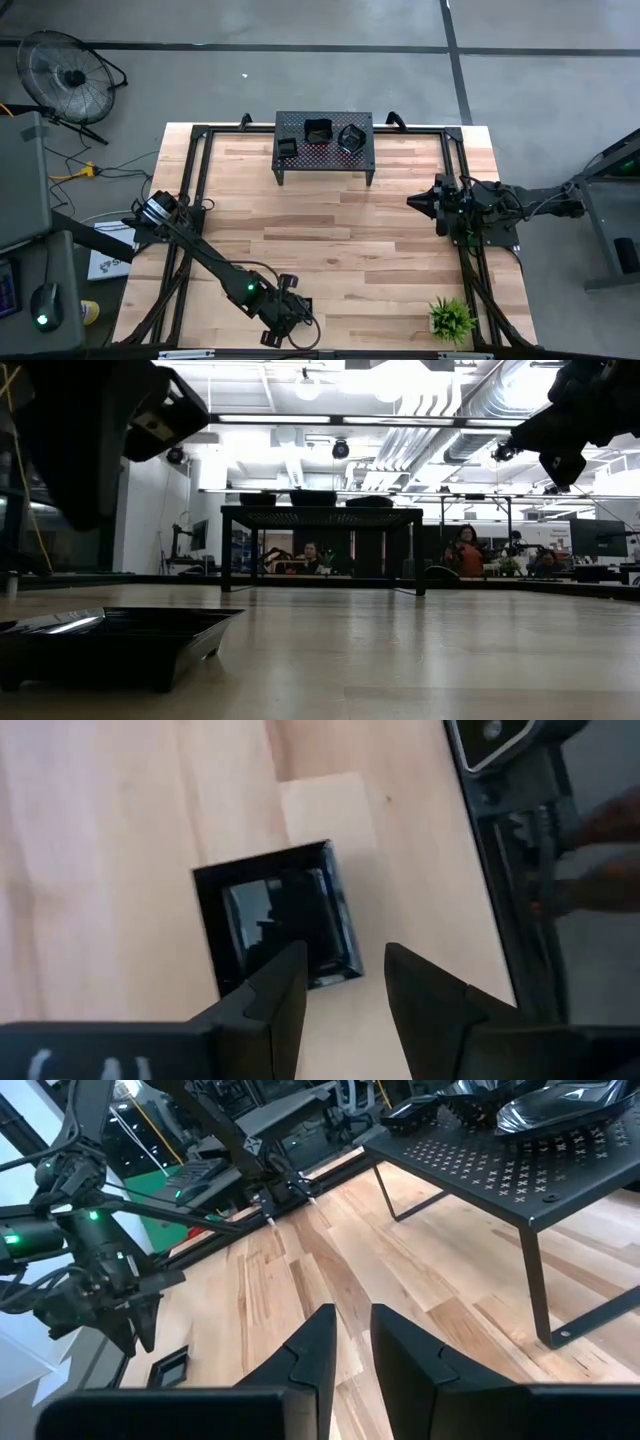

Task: Pick & Place Mini shaped plates
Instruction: Stack the square plate on top of the square plate on the shelf

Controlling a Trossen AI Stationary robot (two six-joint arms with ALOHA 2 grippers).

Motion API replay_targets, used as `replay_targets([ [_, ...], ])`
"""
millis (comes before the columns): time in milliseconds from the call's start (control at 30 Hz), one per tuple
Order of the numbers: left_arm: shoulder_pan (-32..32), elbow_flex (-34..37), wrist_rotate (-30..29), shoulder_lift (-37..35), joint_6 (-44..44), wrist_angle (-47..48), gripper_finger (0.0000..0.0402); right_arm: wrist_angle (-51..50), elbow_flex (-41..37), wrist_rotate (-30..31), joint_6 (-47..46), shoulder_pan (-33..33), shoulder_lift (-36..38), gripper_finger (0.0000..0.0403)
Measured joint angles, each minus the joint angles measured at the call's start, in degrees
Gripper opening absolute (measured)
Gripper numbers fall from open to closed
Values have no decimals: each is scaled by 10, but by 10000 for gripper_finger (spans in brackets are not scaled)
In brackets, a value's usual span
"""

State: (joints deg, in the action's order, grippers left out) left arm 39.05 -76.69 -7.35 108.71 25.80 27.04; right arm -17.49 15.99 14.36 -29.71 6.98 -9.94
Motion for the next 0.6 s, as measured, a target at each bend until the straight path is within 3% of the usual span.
replay_targets([
  [433,24,-9,-61,0,-14,1,133,-1,0,0,-2,0,-2,63],
  [600,51,-10,-112,0,-10,1,133,-1,0,0,-3,0,-2,64],
])
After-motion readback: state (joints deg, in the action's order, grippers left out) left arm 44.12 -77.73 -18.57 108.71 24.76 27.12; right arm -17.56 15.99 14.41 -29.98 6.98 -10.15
